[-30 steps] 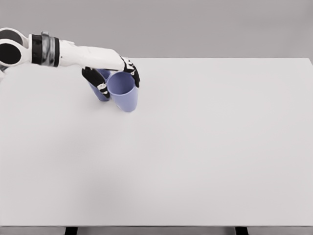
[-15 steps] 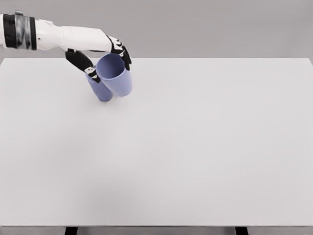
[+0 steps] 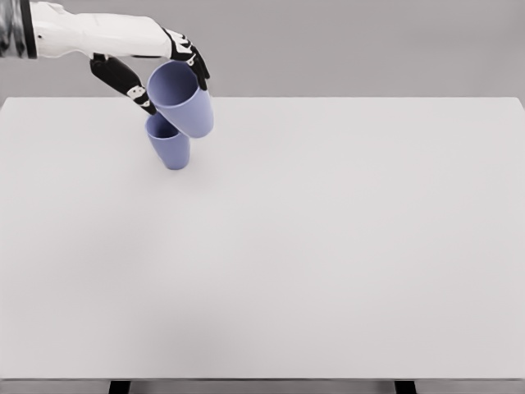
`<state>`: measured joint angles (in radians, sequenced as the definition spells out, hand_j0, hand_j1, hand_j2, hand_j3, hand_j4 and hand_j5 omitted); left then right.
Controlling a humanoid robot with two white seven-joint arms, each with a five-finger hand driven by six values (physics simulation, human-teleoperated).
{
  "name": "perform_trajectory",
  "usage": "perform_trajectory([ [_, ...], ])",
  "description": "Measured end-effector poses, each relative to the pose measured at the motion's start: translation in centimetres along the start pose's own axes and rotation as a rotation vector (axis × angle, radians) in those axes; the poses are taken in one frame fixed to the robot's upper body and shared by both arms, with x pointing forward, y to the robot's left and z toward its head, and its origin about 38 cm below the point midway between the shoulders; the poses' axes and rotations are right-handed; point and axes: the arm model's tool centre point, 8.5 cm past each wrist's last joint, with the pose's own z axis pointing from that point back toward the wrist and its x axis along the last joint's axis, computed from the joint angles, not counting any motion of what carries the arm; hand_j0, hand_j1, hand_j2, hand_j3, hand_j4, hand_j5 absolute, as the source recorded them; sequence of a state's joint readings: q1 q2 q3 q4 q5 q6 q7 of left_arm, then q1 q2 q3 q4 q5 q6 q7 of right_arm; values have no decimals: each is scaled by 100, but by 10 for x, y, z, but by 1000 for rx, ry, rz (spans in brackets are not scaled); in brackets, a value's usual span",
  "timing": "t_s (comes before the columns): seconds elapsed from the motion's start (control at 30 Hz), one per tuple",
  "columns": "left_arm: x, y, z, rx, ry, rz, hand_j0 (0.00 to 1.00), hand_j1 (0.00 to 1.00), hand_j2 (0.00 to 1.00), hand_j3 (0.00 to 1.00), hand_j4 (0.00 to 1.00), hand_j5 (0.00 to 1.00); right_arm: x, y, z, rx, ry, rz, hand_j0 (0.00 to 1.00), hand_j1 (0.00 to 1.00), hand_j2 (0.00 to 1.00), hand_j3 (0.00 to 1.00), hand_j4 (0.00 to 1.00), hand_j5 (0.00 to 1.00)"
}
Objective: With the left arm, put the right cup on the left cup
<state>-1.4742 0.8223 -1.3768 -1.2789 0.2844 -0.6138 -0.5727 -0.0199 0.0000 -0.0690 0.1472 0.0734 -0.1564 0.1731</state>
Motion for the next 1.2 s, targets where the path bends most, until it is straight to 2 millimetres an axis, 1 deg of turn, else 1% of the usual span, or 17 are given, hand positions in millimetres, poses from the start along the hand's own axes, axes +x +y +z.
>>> perform_trajectory([
  [0.07,-1,3,4,6,8,-3,64,64,64,64,64,64,0,0,0,0,0,0,100,100,100,100,100,100],
  [0.4,-15,1,17,14,59,18,65,65,65,65,65,65,0,0,0,0,0,0,100,100,100,100,100,100],
  [0.77,-40,-10,35,11,149,56,65,65,65,65,65,65,0,0,0,0,0,0,100,100,100,100,100,100],
  [0.9,-45,-12,36,9,162,65,65,65,65,65,65,65,0,0,0,0,0,0,100,100,100,100,100,100],
  [1.13,-49,-13,31,2,169,69,65,65,65,65,65,65,0,0,0,0,0,0,100,100,100,100,100,100],
  [1.2,-51,-19,29,-5,169,80,65,65,65,65,65,65,0,0,0,0,0,0,100,100,100,100,100,100],
])
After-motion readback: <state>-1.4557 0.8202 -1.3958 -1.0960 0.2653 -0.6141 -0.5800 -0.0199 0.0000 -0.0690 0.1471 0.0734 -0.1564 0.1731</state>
